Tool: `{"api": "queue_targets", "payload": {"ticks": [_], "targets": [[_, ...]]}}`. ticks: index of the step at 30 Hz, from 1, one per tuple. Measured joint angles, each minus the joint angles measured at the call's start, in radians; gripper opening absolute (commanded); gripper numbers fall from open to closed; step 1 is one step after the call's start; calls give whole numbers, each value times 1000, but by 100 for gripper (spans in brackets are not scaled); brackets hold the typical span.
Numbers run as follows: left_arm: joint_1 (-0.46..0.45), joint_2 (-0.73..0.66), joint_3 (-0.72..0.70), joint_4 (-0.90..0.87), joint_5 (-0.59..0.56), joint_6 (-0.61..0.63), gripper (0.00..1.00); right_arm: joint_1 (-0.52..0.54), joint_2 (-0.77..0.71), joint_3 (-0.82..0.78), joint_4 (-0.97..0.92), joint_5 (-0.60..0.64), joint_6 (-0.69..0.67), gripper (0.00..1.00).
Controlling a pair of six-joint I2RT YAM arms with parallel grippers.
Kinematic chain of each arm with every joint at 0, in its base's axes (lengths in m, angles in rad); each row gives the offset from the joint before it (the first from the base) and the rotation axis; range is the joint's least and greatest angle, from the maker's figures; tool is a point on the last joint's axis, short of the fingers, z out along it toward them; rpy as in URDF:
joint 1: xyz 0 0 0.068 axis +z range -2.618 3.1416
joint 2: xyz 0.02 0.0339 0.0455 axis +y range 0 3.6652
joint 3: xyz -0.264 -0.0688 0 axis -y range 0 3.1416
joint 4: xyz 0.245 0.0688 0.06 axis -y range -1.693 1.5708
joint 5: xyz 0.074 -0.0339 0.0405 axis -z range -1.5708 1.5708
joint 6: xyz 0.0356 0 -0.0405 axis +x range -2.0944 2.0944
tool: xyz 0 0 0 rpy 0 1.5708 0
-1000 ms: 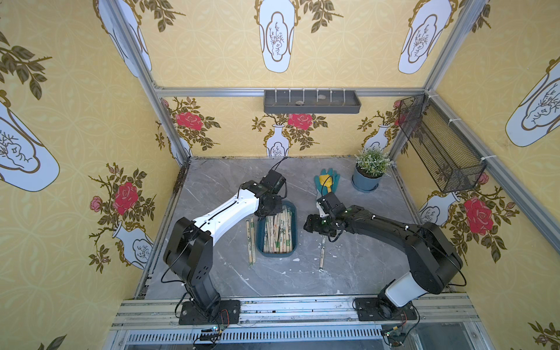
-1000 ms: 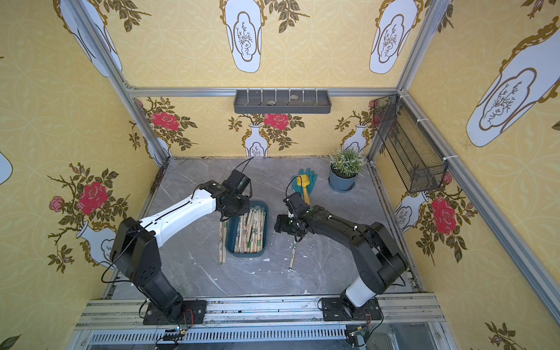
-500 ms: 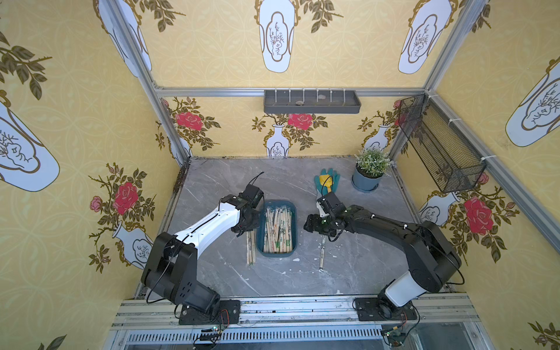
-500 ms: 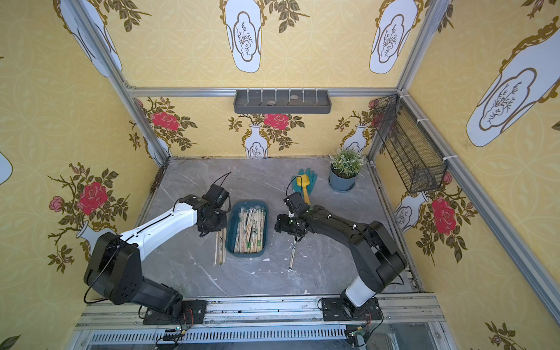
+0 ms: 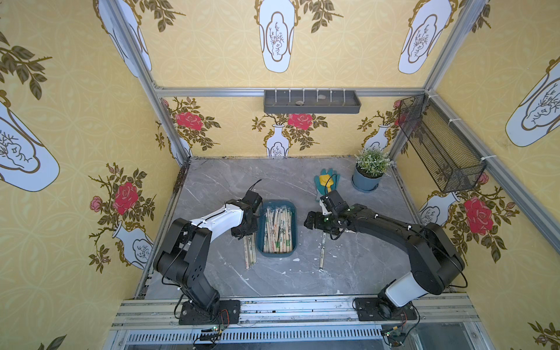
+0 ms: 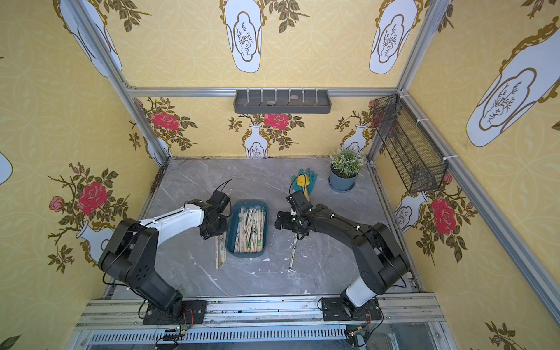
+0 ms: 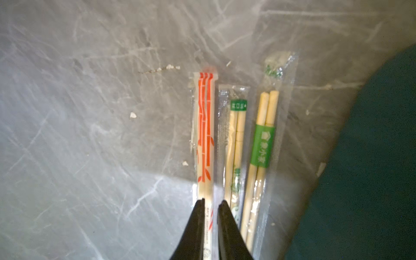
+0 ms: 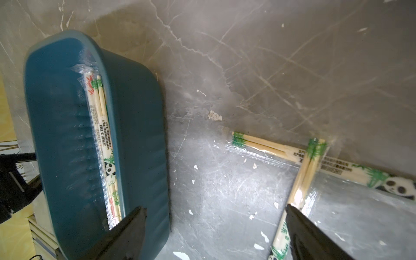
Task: Take the paired disposable chopsticks out of the storage box
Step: Place the paired disposable chopsticks at the center of the board, then pick up the paired disposable chopsticks from the storage box.
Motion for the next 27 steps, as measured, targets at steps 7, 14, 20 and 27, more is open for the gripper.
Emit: {"api": "queue_targets", "payload": {"ticks": [7,14,20,27], "targets": [[1,5,26,11,0,18,36,-6,-8,32,-32,48,2,98],[1,-89,85,-46,-2,37,47,-18,78,105,-88,69,0,97],[-21,-130,158,-81,32,37,51,-17,-6,18,-45,24,0,98],[-106,-35,284,-87,83,30,52,-18,-73,-38,23,-8,3,98]]}}
